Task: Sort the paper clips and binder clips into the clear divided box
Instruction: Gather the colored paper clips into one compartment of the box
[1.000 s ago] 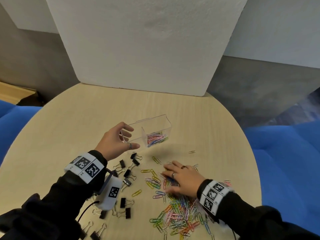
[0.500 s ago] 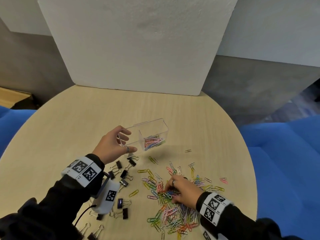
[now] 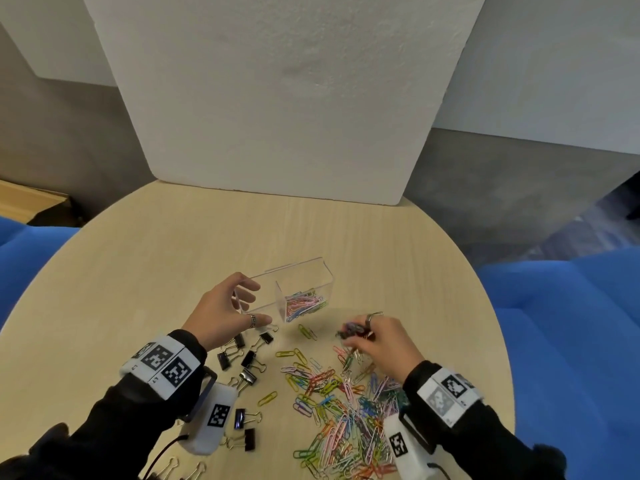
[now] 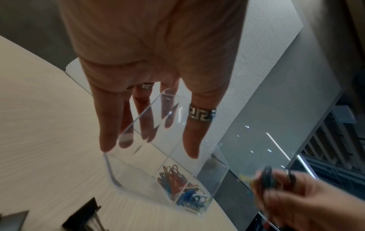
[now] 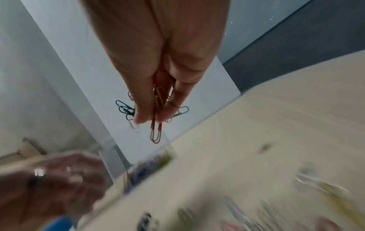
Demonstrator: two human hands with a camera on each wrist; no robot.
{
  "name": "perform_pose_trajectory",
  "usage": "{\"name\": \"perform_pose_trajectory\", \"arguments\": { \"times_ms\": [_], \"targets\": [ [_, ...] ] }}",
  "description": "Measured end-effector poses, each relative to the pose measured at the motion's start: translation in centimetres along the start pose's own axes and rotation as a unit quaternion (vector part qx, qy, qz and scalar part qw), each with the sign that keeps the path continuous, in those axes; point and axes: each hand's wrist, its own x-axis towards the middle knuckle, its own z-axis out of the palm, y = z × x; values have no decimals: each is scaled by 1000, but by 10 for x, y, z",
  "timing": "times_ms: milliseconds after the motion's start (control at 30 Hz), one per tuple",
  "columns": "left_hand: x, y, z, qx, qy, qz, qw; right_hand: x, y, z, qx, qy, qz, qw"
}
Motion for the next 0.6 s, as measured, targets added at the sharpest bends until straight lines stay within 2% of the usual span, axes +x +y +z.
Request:
{"name": "perform_pose_trajectory", "arguments": {
  "times_ms": [133, 200, 333, 433, 600],
  "targets": [
    [-3, -1, 1, 15, -26, 2, 1000, 10, -40, -29, 83, 94, -78, 989],
    [-5, 1, 2, 24, -41, 7, 999, 18, -53, -34, 93, 115, -111, 983],
    [-6, 12, 5, 40, -68, 24, 997, 31, -63, -27, -23, 76, -145, 986],
    [-5, 19, 4, 40, -79, 33, 996, 35, -63, -23, -109, 18, -132, 985],
    [-3, 25, 1, 42, -82, 39, 995, 31, -69, -37, -142, -16, -140, 980]
  ]
}}
